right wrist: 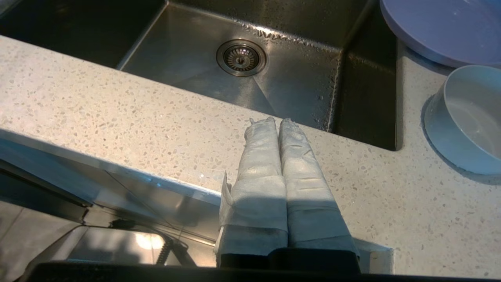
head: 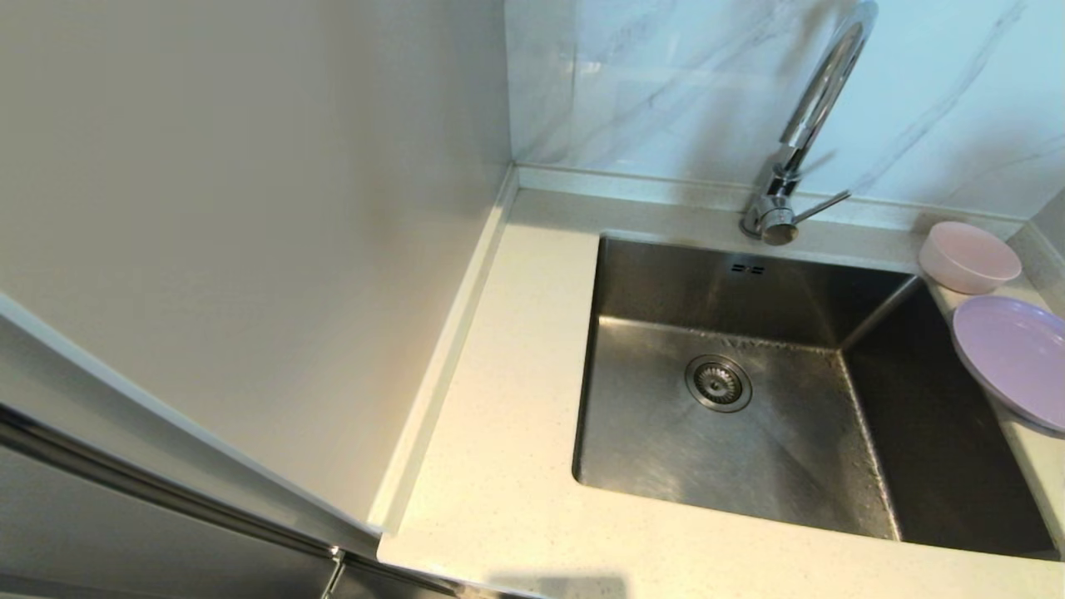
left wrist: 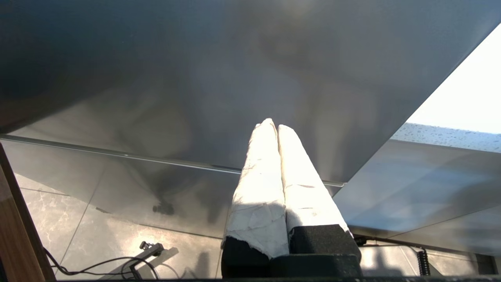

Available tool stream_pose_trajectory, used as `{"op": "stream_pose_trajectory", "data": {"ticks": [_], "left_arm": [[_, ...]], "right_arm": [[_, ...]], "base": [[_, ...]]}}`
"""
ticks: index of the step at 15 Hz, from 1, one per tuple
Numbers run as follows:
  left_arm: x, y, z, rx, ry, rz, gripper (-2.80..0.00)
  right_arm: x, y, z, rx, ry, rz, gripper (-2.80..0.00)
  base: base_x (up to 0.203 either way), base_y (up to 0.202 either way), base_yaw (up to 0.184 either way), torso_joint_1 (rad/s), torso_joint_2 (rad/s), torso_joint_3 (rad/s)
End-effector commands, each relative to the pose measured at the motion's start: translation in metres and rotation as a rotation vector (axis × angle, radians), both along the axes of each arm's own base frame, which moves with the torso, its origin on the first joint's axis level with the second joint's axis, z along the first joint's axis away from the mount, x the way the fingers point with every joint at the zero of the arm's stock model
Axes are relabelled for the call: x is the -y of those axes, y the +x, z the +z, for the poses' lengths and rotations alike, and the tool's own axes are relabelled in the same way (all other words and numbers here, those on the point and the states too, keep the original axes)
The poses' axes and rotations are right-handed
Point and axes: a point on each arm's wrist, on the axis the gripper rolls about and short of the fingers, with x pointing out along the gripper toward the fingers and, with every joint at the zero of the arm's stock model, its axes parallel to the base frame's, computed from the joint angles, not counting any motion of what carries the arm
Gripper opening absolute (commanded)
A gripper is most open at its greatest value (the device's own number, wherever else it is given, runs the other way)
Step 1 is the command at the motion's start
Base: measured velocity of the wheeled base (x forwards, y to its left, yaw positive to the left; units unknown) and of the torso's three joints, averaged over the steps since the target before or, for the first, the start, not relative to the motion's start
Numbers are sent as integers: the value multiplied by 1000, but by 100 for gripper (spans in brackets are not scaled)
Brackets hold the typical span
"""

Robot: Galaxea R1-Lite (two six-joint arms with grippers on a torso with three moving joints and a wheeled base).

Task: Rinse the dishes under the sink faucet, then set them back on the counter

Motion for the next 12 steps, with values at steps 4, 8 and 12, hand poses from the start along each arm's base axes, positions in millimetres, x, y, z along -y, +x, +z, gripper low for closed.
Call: {"op": "stream_pose_trajectory", "data": {"ticks": [4, 8, 12], "left_arm": [[0, 0, 0, 0, 0, 1, -280], [0, 0, 0, 0, 0, 0, -280], [0, 0, 0, 0, 0, 0, -280]], "right_arm": [[0, 1, -4, -26, -13, 18, -280], [0, 1, -4, -25, 26, 9, -280], [0, 1, -4, -26, 19, 13, -280]], "base": [[0, 0, 0, 0, 0, 0], [0, 0, 0, 0, 0, 0], [0, 0, 0, 0, 0, 0]]}}
